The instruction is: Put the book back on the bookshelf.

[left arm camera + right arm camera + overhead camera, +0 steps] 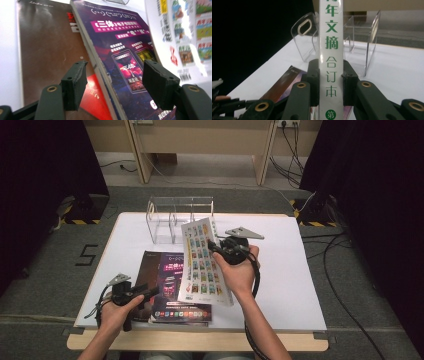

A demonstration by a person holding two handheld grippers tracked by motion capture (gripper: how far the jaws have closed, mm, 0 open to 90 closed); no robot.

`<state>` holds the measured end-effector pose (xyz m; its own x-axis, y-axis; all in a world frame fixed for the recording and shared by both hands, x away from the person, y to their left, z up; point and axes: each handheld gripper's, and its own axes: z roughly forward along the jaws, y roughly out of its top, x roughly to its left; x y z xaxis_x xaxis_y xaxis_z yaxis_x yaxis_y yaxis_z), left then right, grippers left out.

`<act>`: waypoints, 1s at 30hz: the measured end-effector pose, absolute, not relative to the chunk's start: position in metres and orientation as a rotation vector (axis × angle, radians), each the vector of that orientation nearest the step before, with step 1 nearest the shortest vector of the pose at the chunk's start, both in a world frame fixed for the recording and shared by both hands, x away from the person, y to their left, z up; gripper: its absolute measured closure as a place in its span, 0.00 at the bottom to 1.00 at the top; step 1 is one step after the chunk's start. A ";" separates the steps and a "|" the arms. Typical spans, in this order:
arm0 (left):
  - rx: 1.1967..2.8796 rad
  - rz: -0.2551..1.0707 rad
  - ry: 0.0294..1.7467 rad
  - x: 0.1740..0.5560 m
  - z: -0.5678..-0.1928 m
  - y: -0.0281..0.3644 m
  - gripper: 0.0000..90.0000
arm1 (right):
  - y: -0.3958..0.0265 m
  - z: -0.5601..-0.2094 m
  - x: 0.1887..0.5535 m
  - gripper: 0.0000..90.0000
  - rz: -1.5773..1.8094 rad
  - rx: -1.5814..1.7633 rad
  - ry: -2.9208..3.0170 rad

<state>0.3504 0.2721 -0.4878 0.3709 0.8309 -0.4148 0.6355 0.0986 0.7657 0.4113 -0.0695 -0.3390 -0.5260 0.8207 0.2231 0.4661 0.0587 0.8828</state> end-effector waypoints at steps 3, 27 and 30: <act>1.615 0.266 1.374 0.348 -0.491 0.275 0.40 | -0.067 -0.330 0.413 0.82 1.454 1.270 1.964; 1.594 0.296 1.389 0.344 -0.494 0.282 0.40 | -0.046 -0.301 0.455 0.82 1.418 1.246 1.726; 1.592 0.297 1.389 0.344 -0.494 0.283 0.40 | -0.044 -0.300 0.460 0.82 1.426 1.259 1.707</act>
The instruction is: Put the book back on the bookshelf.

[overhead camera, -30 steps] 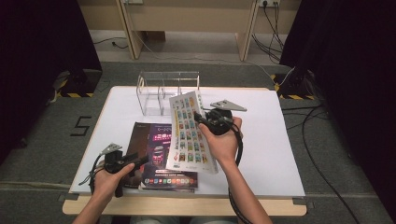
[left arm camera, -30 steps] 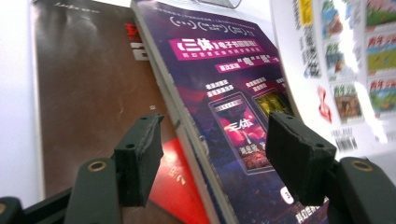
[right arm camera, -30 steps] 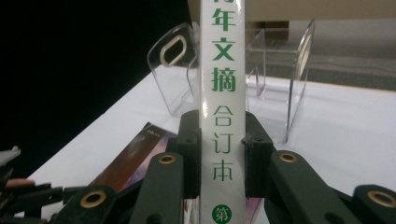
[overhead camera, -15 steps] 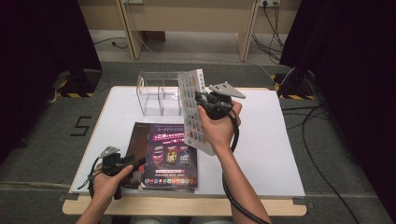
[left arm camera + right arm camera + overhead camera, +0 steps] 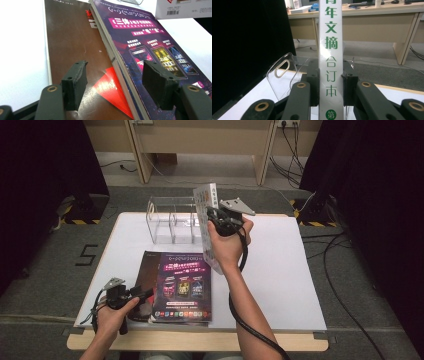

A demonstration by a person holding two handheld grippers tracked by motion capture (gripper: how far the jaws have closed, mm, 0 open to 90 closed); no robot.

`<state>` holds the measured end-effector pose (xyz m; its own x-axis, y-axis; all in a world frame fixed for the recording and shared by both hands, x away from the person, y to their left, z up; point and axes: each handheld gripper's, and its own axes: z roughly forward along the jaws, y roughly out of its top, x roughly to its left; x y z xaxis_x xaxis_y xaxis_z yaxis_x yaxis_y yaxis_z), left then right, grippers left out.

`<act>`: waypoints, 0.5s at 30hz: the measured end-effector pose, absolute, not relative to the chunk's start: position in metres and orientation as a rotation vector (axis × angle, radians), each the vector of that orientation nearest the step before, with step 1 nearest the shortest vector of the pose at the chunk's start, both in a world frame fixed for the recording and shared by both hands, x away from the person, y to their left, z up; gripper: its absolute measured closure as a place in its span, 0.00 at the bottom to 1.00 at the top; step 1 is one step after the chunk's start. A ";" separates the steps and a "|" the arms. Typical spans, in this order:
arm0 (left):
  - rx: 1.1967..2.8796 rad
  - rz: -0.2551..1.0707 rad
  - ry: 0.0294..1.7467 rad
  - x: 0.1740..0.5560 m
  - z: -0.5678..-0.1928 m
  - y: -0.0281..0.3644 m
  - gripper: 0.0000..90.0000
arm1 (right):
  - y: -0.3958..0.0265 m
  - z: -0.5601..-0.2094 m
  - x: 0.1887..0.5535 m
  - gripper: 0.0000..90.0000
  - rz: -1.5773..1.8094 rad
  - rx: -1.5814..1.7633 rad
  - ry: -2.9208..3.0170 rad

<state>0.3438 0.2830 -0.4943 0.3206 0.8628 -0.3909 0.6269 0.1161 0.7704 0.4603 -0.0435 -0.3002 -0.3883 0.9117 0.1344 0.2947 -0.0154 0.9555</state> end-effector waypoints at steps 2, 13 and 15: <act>1.594 0.299 1.391 0.344 -0.495 0.283 0.40 | -0.042 -0.299 0.463 0.82 1.428 1.259 1.700; 1.607 0.288 1.391 0.345 -0.499 0.281 0.40 | -0.034 -0.288 0.483 0.82 1.412 1.257 1.684; 1.609 0.289 1.390 0.345 -0.499 0.281 0.40 | -0.033 -0.287 0.487 0.82 1.410 1.260 1.689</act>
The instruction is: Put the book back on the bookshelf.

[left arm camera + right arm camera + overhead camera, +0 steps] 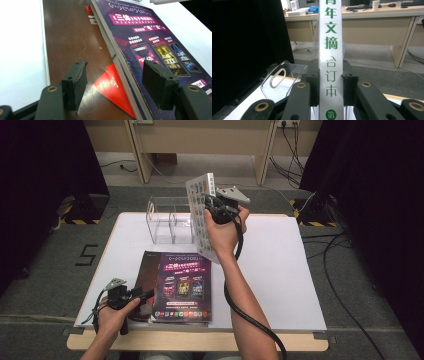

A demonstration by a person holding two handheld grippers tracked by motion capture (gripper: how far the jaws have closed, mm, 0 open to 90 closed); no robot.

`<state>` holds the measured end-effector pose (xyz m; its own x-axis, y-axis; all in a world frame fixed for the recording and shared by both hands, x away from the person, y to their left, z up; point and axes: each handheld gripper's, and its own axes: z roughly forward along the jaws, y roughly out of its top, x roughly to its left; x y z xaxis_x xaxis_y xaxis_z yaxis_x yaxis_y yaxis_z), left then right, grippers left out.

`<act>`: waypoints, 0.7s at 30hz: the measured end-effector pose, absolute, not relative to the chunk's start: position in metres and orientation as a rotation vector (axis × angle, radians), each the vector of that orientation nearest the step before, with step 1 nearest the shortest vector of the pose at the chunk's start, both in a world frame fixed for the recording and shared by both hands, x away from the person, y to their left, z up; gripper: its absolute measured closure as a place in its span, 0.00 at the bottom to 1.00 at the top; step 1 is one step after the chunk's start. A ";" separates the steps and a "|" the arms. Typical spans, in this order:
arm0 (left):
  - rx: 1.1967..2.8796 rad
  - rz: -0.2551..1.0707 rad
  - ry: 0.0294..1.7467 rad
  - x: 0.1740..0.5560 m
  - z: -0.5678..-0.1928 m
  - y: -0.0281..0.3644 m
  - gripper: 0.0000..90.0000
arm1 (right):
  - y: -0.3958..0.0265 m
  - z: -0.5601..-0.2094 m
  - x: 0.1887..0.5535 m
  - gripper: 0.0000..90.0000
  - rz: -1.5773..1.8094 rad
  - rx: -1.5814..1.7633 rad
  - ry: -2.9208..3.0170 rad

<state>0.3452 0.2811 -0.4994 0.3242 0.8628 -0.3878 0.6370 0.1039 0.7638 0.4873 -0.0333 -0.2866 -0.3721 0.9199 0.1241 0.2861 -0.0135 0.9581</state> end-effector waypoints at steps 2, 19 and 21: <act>1.609 0.286 1.390 0.345 -0.500 0.281 0.40 | -0.032 -0.285 0.492 0.82 1.402 1.263 1.697; 1.611 0.281 1.382 0.345 -0.500 0.279 0.40 | -0.024 -0.277 0.530 0.82 1.397 1.312 1.703; 1.610 0.279 1.385 0.346 -0.501 0.280 0.40 | -0.024 -0.277 0.533 0.82 1.398 1.315 1.701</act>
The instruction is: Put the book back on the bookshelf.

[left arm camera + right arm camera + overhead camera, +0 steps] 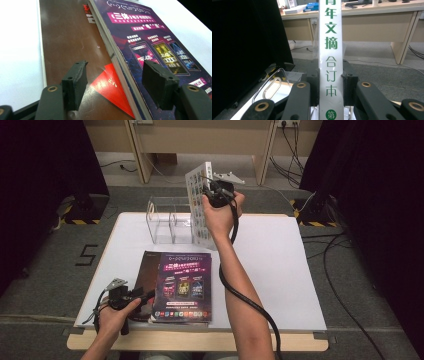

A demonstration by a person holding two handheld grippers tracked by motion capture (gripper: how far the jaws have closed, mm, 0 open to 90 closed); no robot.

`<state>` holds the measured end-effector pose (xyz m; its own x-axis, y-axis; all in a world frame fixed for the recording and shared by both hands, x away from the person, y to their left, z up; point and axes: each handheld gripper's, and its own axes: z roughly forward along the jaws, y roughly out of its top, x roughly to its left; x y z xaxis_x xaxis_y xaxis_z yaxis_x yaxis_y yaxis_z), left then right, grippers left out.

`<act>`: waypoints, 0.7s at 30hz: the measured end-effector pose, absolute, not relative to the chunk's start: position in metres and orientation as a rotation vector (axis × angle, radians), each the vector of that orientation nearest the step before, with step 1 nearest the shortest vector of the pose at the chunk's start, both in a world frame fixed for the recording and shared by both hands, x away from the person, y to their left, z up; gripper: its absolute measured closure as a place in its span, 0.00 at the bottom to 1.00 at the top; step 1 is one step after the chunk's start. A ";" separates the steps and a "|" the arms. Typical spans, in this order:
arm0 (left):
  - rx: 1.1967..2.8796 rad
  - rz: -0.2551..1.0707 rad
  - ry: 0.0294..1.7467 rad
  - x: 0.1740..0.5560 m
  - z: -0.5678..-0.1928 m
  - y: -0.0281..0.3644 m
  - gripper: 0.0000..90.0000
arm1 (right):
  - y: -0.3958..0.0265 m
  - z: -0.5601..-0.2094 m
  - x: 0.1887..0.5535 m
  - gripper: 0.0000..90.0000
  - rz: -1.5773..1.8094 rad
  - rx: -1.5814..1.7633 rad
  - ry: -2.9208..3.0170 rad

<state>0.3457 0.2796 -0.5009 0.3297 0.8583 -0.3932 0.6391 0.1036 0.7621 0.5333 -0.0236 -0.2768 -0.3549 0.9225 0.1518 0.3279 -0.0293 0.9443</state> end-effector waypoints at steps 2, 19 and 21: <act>1.612 0.280 1.385 0.346 -0.501 0.280 0.40 | -0.023 -0.277 0.537 0.82 1.396 1.319 1.704; 1.614 0.271 1.383 0.346 -0.502 0.280 0.40 | -0.019 -0.271 0.567 0.82 1.384 1.338 1.670; 1.615 0.271 1.382 0.346 -0.502 0.279 0.40 | -0.018 -0.270 0.568 0.82 1.380 1.337 1.664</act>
<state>0.3456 0.2791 -0.5022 0.3346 0.8555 -0.3952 0.6427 0.0996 0.7596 0.5684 -0.0176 -0.2703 -0.3205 0.9350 0.1518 0.3219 -0.0432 0.9458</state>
